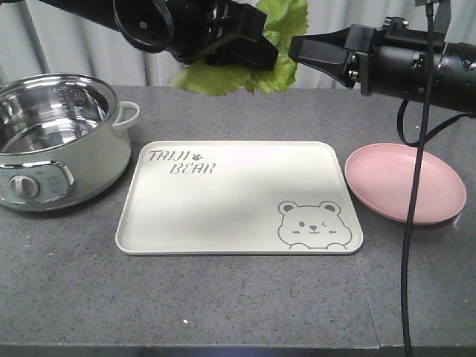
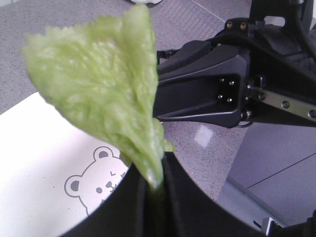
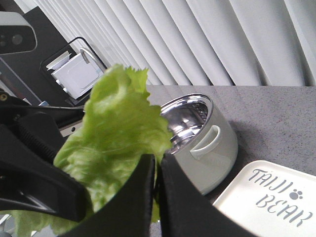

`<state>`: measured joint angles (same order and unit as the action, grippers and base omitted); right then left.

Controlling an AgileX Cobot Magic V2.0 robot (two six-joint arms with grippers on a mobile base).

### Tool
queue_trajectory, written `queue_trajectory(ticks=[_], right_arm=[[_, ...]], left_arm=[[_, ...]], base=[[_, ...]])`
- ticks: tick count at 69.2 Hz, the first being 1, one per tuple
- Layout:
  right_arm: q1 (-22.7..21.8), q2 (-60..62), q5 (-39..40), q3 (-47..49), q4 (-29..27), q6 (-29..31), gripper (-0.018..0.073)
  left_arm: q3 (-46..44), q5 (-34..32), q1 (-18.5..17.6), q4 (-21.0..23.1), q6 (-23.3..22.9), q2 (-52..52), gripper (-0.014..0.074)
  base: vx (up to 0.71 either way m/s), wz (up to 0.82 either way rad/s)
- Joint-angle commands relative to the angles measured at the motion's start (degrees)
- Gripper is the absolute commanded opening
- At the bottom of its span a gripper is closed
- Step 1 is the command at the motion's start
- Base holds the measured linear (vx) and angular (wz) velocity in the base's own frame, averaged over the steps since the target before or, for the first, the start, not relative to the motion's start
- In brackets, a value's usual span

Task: Transfer vegetables to tray and serve
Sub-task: 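Hand the lettuce leaf from the left gripper to the right gripper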

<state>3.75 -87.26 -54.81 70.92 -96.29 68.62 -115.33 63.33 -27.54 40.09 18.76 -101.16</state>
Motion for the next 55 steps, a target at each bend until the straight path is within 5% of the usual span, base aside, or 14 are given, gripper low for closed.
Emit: queue_trajectory(ticks=[1,23,37,55], right_arm=[[0.12,2.13,-3.19,1.87,-7.84,0.62,-0.001],[0.12,2.13,-5.88,1.87,-7.84,0.62,-0.001],[0.12,2.13,-5.14,1.87,-7.84,1.02,-0.0008],[0.12,2.13,-0.93,1.87,-7.84,1.39,-0.0006]], left_arm=[[-1.5,-3.02,-0.29,1.59,-0.18,2.49,0.0084],[-1.5,-2.26,-0.29,1.51,-0.64,2.49,0.0401],[-1.5,-0.53,-0.23,0.79,-0.64,2.49,0.0419],[-1.5,0.67,-0.23,-6.65,-4.6,2.67,0.0419]], base=[[0.0,0.0],[0.0,0.0],[0.0,0.0],[0.0,0.0]])
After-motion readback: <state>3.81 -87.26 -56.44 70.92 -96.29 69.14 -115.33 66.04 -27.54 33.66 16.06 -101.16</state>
